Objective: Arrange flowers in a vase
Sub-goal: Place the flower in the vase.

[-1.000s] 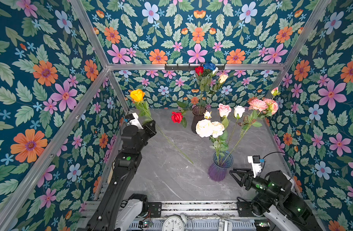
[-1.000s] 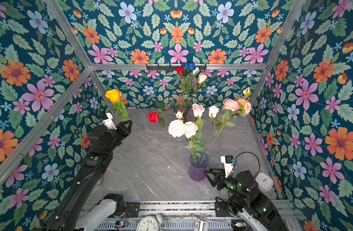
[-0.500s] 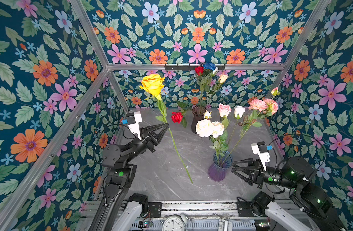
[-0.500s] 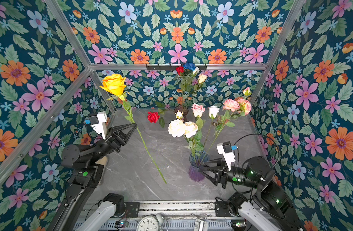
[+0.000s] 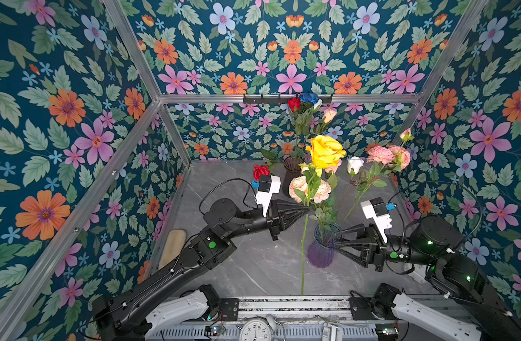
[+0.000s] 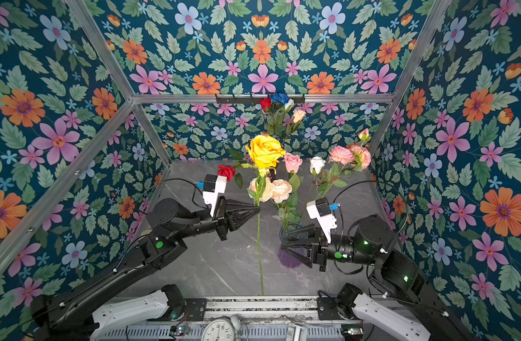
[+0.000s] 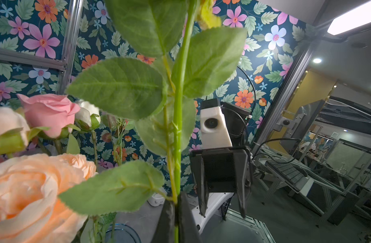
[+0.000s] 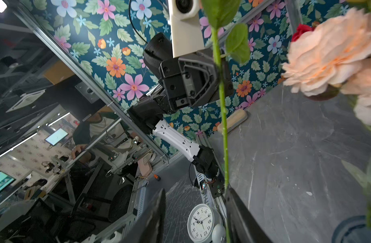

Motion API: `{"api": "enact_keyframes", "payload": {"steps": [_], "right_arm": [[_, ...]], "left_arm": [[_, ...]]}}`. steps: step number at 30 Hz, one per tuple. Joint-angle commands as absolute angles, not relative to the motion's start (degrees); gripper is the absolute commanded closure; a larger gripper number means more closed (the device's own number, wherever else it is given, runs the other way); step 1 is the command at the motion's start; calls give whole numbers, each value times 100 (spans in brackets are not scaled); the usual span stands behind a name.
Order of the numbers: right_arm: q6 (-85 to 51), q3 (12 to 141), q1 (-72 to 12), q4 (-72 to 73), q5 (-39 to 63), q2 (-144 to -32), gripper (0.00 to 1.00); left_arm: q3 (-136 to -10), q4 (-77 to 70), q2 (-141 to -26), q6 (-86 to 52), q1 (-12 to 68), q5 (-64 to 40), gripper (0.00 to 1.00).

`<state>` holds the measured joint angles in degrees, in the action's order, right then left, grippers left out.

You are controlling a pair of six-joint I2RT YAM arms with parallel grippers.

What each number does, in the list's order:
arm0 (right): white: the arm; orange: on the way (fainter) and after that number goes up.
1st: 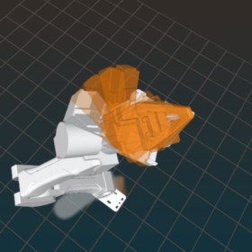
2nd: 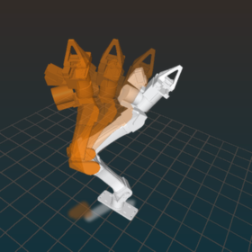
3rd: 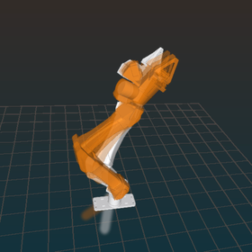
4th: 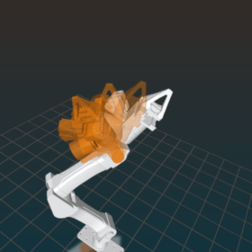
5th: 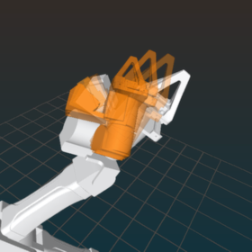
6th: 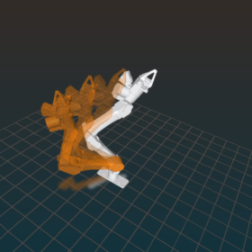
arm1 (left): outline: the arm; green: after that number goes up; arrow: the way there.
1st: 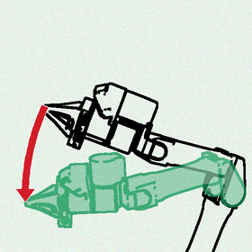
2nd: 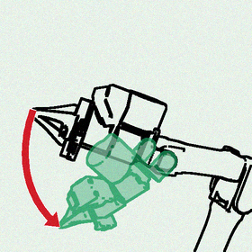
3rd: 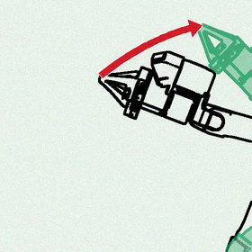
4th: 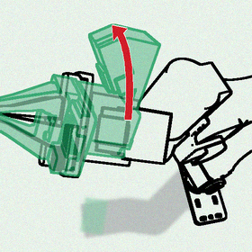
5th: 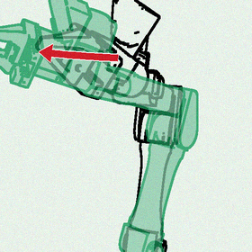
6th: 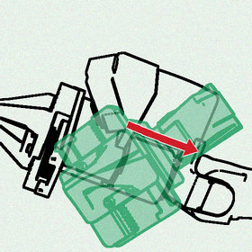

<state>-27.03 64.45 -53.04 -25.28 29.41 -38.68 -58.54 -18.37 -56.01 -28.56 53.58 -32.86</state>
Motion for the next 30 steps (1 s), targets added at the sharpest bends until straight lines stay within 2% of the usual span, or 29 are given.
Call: {"api": "enact_keyframes", "payload": {"steps": [1, 4, 8, 11, 13, 14, 17, 22, 30], "right_arm": [[-1594, 6763, -6693, -2941, 698, -4219, 48], [-994, 7014, -7939, -3001, -866, -4581, 47], [-948, 7072, -8057, -2735, -855, -4902, 51], [-998, 7117, -8051, -2589, -1135, -5000, 60], [-1162, 7132, -8053, -2520, -1718, -4976, 74], [-1216, 7137, -8042, -2493, -1867, -4939, 77], [-1210, 7207, -7939, -2391, -1760, -4876, 77], [-1456, 7409, -7408, -2447, -866, -5094, 77], [-1550, 7502, -7320, -2371, -348, -5394, 77]], "left_arm": [[-5876, -1995, -5601, -2617, 5421, -3004, 100], [-5854, -1953, -5493, -2619, 5436, -2931, 100], [-5889, -1855, -5417, -2634, 5449, -2929, 100], [-5864, -1839, -5360, -2637, 5458, -3015, 100], [-5775, -2004, -5337, -2699, 5467, -3258, 100], [-5715, -2120, -5325, -2751, 5467, -3390, 100], [-5505, -2507, -5278, -2890, 5497, -3687, 100], [-5355, -2744, -5262, -2953, 5537, -3852, 100], [-5289, -2847, -5249, -2959, 5572, -3814, 100]]}}
